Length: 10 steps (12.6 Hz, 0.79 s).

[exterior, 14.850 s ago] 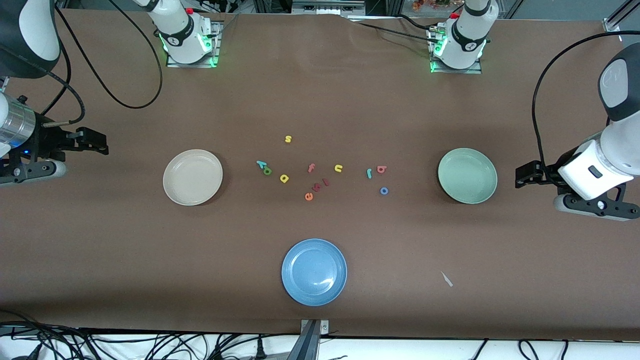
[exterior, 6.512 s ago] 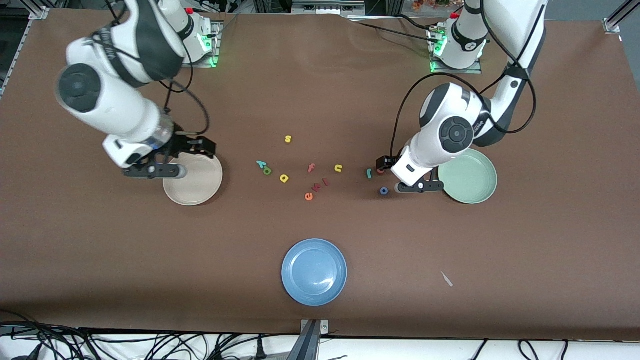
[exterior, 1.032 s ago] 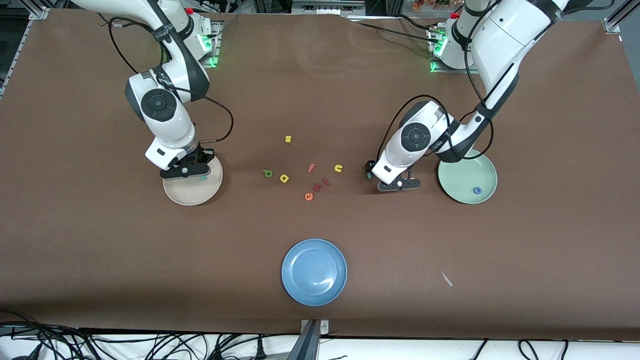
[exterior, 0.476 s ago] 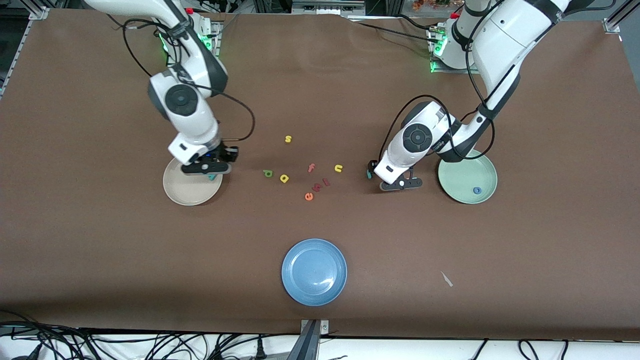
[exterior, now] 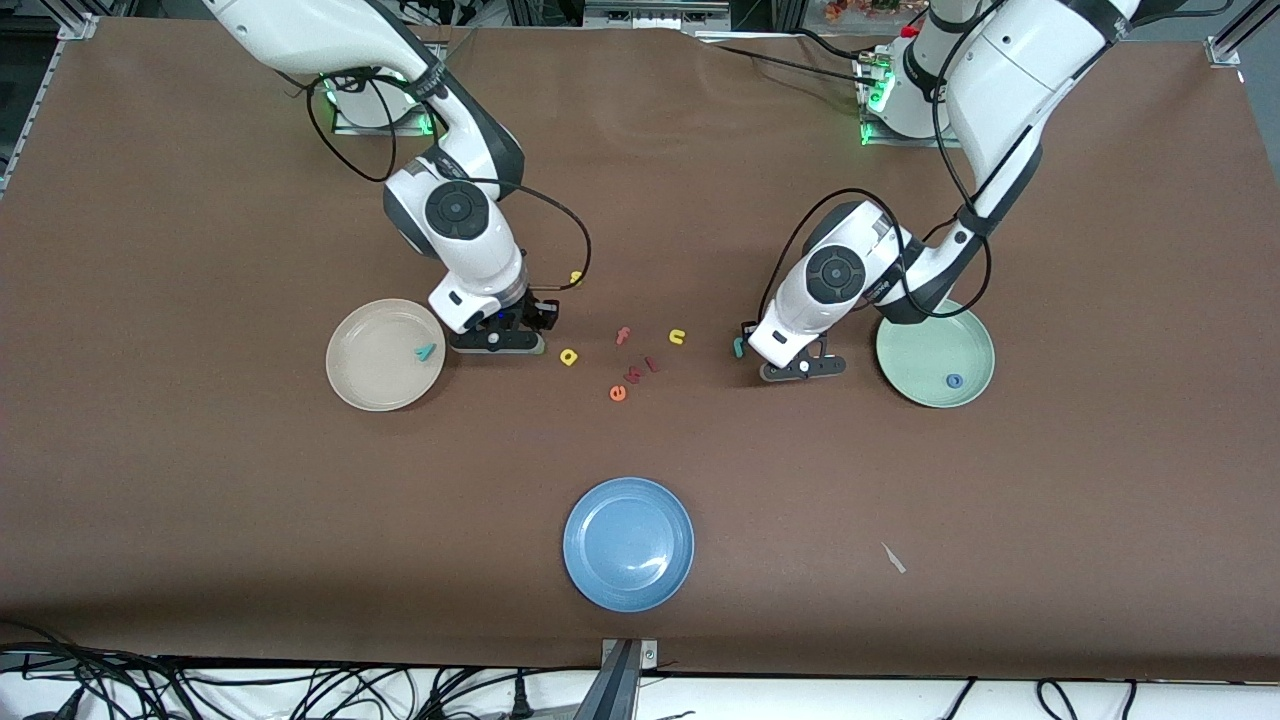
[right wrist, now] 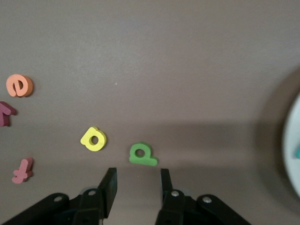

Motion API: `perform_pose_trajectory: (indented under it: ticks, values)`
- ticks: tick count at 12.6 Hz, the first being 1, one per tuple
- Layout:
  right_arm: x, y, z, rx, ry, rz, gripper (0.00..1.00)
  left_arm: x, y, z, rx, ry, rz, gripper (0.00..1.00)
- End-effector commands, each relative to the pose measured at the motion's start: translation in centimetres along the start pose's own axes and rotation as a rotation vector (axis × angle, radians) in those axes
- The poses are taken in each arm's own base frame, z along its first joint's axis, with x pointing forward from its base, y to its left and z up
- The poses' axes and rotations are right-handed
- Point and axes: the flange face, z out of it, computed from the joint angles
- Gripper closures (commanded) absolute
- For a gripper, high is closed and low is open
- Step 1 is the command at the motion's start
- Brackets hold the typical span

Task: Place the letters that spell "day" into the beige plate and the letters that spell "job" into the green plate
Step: 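Grasp the pink b with the left gripper and drop it on the green plate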

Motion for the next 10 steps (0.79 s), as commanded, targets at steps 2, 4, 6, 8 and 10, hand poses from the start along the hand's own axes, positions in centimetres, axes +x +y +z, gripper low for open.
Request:
perform_pose_trajectory:
  ticks: [2,4,6,8,10]
  values:
    - [0.2,-0.6,2.0,-0.009,0.029,-0.006,0.55,-0.2,-0.1,0.5,0.017,0.003,0.013,0.78]
    - [0.1,-0.5,2.6,-0.010,0.021,-0.005,0.55,0.3,-0.2,-0.4,0.014,0.016,0.007,0.78]
    - [-0.1,-0.5,3.2,0.000,0.020,-0.004,0.55,1.0,-0.5,-1.8,0.038,0.016,-0.003,0.77]
    - [-0.2,-0.3,3.5,-0.004,0.021,0.004,0.55,1.0,-0.5,-2.0,0.048,0.010,0.002,0.77]
    - [-0.4,-0.2,3.9,-0.009,0.015,0.000,0.55,1.2,-0.8,-2.2,0.051,0.011,0.000,0.77]
